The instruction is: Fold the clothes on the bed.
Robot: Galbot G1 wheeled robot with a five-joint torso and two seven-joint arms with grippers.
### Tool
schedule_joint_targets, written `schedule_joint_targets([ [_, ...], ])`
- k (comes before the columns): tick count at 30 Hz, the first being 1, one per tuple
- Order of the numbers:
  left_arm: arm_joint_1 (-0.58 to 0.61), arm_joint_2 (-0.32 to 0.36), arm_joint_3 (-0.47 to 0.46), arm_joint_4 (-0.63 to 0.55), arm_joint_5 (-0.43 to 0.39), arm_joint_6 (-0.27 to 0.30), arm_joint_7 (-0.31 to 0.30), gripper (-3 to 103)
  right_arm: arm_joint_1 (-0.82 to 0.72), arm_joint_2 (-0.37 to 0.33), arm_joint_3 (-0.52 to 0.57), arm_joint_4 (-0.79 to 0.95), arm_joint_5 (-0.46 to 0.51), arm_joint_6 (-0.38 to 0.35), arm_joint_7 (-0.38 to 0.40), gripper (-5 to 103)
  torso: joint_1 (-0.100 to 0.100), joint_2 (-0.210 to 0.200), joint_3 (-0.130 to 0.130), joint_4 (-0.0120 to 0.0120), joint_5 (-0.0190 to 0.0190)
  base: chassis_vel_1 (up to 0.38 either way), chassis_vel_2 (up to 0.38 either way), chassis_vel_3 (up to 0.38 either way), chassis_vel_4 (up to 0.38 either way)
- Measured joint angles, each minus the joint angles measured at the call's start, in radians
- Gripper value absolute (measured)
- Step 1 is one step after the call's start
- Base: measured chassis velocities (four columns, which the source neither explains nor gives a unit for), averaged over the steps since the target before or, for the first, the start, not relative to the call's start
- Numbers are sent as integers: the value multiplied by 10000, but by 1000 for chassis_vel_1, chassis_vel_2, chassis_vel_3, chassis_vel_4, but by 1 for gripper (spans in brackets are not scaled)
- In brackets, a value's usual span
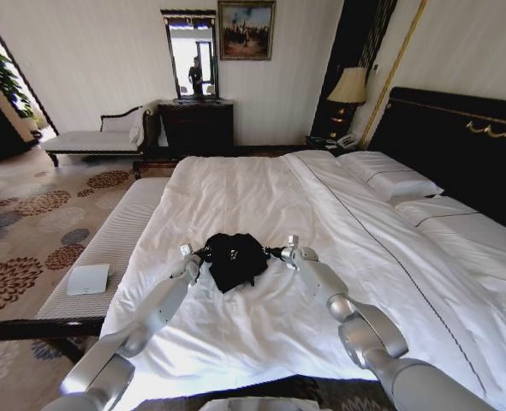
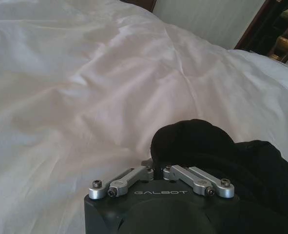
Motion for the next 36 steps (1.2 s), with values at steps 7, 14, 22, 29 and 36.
schedule_joint_targets([
  [7, -51, 186, 7, -56, -19, -10, -17, 1, -43, -26, -1, 60, 41, 29, -17, 0, 0, 0, 0, 0, 0, 0, 0, 0, 0],
  [14, 30, 500, 137, -560, -23, -21, -90, 1, -305, -182, -180, 568, 439, 15, 147, 0, 1, -1, 1, 0, 2, 0, 0, 0, 0],
  [22, 200, 1155, 391, -1892, -247, -29, -464, 1, -852, -759, -582, 2370, 1850, -208, 640, 0, 1, -1, 1, 1, 2, 0, 0, 0, 0],
  [29, 426, 2028, 400, -3845, -948, 4, -856, 1, -1603, -1560, -738, 5513, 2943, -788, 1724, 0, 0, 0, -1, 2, 1, 0, 0, 0, 0],
  [36, 617, 2539, 208, -5281, -1384, 36, -1148, 1, -1754, -2515, -748, 7532, 3795, -1143, 2573, 0, 0, 0, -1, 3, 1, 0, 0, 0, 0],
])
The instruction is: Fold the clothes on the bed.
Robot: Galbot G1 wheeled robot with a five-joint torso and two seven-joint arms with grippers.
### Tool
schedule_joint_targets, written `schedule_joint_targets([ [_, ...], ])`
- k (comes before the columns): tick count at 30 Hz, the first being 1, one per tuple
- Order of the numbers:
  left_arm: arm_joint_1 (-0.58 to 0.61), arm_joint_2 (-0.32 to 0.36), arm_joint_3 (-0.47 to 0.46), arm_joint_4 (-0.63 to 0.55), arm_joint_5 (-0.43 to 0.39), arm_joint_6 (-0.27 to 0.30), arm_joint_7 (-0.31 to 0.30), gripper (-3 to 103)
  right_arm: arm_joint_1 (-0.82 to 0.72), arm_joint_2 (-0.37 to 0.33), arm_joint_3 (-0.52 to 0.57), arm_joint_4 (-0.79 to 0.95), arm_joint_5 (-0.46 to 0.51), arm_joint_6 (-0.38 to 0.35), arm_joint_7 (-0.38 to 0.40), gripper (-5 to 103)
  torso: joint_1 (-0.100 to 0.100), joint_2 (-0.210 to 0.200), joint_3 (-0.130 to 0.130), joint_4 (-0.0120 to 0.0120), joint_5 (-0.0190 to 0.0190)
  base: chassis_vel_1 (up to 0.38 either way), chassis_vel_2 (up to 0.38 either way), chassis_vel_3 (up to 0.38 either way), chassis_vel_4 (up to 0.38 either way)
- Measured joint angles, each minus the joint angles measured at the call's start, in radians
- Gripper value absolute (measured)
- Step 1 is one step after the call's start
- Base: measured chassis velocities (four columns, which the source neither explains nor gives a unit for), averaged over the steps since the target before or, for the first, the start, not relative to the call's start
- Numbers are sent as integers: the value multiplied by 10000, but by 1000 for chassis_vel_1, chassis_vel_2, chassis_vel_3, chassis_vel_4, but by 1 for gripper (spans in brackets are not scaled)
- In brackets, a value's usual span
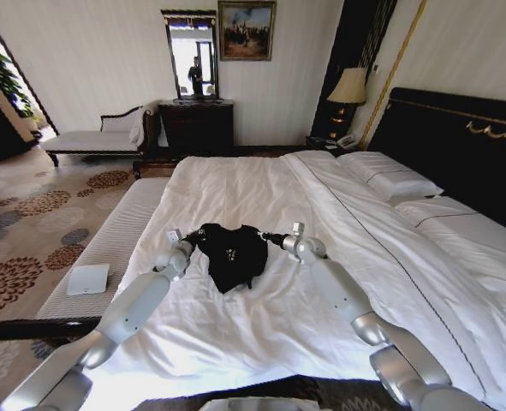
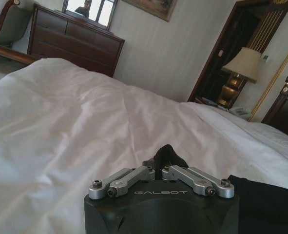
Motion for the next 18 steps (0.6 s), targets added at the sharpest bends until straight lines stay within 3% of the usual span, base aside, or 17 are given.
schedule_joint_targets([
  [4, -221, 558, -58, -892, -498, 29, -187, 1, -76, -1107, 136, 1323, 504, -58, 609, 0, 0, 0, -1, -6, 1, 0, 0, 0, 0],
  [10, -465, 1166, -14, -1983, -1081, 82, -415, 1, -339, -2030, 750, 2922, 1251, -83, 1424, 0, 0, 0, 0, -2, 0, 0, 0, 0, 0],
  [18, -1262, 1772, 151, -2847, -1715, 139, -693, 1, -416, -2759, 1273, 4474, 2141, -107, 2334, 0, -1, 0, 0, -3, 1, 0, 0, 0, 0],
])
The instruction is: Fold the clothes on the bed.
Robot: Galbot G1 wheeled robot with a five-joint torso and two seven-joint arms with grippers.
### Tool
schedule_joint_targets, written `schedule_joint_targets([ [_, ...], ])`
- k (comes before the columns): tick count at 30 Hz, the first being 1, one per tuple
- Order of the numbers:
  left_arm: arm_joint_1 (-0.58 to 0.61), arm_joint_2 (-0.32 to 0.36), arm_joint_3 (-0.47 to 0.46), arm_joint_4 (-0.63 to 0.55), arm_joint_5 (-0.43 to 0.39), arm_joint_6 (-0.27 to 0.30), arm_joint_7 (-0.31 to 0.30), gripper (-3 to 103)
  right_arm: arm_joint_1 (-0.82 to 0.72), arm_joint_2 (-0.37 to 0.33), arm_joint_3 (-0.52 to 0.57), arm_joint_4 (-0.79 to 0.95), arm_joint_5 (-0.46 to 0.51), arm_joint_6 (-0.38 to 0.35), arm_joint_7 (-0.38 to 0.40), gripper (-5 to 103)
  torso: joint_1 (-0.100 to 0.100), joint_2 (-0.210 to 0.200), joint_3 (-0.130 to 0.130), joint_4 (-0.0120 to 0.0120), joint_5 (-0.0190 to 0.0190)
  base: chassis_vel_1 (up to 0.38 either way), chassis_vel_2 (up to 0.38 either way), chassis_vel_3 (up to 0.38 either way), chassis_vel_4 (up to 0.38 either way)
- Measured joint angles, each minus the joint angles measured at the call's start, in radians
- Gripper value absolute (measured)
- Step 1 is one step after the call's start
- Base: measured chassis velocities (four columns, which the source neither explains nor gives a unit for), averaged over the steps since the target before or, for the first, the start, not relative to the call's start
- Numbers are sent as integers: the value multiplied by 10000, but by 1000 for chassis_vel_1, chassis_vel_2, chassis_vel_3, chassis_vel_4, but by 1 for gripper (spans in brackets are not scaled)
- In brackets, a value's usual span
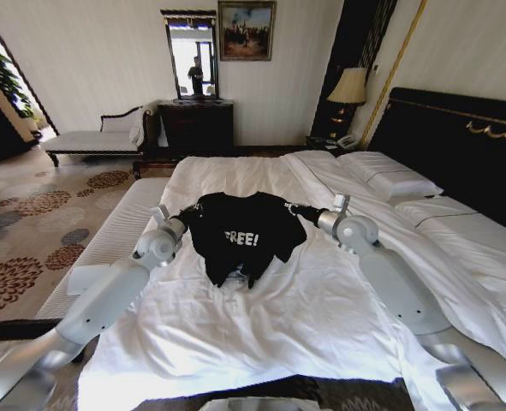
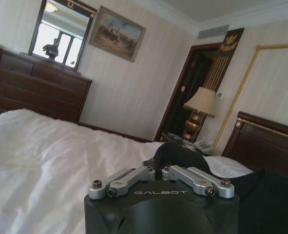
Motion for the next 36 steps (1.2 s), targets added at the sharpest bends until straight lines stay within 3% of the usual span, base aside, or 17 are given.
schedule_joint_targets([
  [6, -1104, 621, 183, -785, -732, 55, -182, 1, 516, -825, 197, 926, 786, -35, 514, 0, 2, 0, 1, 0, 1, 0, 0, 0, 0],
  [20, -2383, 2045, 9, -2061, -2108, 134, -257, 1, 2635, -2316, 340, 1628, 2717, -56, 1168, 0, 1, 0, 0, 0, -2, 0, 0, 0, 0],
  [28, -2417, 2621, -488, -2575, -2665, 197, -265, 1, 3329, -2774, 351, 1965, 3858, -71, 1493, 0, 2, 0, 1, 0, -1, 0, 0, 0, 0],
  [36, -1772, 4008, -1548, -3514, -3248, 274, -205, 1, 3766, -3414, 629, 2614, 5274, -86, 1738, 0, 1, 1, 0, 1, -3, 0, 0, 0, 0],
])
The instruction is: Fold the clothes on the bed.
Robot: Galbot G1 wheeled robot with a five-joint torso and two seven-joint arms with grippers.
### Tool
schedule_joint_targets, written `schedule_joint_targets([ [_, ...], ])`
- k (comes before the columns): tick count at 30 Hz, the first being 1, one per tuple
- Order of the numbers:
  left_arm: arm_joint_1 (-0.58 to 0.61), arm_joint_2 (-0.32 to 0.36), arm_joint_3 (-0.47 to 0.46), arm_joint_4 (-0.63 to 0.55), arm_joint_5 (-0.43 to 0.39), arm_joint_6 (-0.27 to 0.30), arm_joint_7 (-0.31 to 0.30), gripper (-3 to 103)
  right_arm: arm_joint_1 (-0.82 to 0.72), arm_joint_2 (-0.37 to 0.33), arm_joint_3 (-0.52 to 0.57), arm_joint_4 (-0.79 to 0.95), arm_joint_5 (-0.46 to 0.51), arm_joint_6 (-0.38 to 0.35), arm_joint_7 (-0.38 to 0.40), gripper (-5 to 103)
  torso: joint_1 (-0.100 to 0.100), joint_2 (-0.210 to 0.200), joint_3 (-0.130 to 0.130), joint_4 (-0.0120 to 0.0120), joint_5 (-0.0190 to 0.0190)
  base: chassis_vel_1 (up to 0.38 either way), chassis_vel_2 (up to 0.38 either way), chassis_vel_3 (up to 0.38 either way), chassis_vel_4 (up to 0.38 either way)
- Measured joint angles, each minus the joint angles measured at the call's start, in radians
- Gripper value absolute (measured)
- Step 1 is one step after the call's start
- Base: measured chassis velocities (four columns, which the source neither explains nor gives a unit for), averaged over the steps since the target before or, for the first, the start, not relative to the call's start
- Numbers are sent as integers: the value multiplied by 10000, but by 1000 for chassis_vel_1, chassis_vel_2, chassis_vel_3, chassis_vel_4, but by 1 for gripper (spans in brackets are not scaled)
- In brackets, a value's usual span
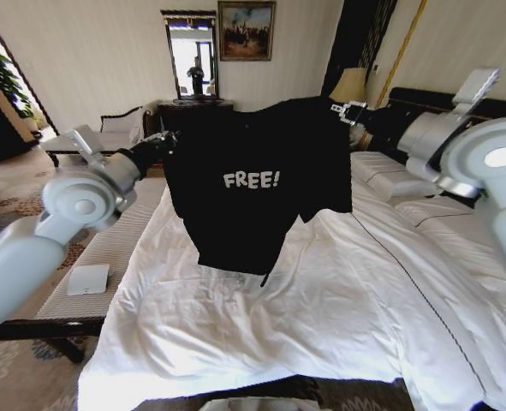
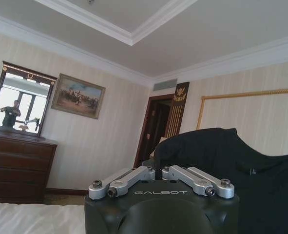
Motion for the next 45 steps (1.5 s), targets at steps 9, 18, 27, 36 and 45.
schedule_joint_targets([
  [9, 703, 1805, -1090, -1169, -631, -11, 110, 1, -627, -770, 1237, 1562, 1255, -184, 307, 0, -1, 0, -1, 1, -1, 0, 0, 0, 0],
  [18, 1883, 3461, -2747, -2055, -1406, 151, 254, 1, -3194, -1983, 3818, 2901, 2543, -366, 522, 0, -3, 1, 0, -4, 3, 0, 0, 0, 0],
  [27, 1149, 5134, -3160, -2772, -3230, 194, 149, 1, -3601, -2944, 5825, 3595, 5187, -691, 1553, 0, -1, -1, 0, -3, 2, 0, 0, 0, 0],
  [36, -80, 5877, -2626, -3089, -4270, 426, -401, 1, -3804, -3127, 6573, 4093, 6680, -945, 2465, 0, 0, -1, 1, 0, 1, 0, 0, 0, 0],
  [45, -1079, 6040, -2429, -3865, -5961, 1022, -1520, 1, -3590, -3249, 6877, 4715, 8235, -1269, 3773, 0, -1, 0, 0, -2, -1, 0, 0, 0, 0],
])
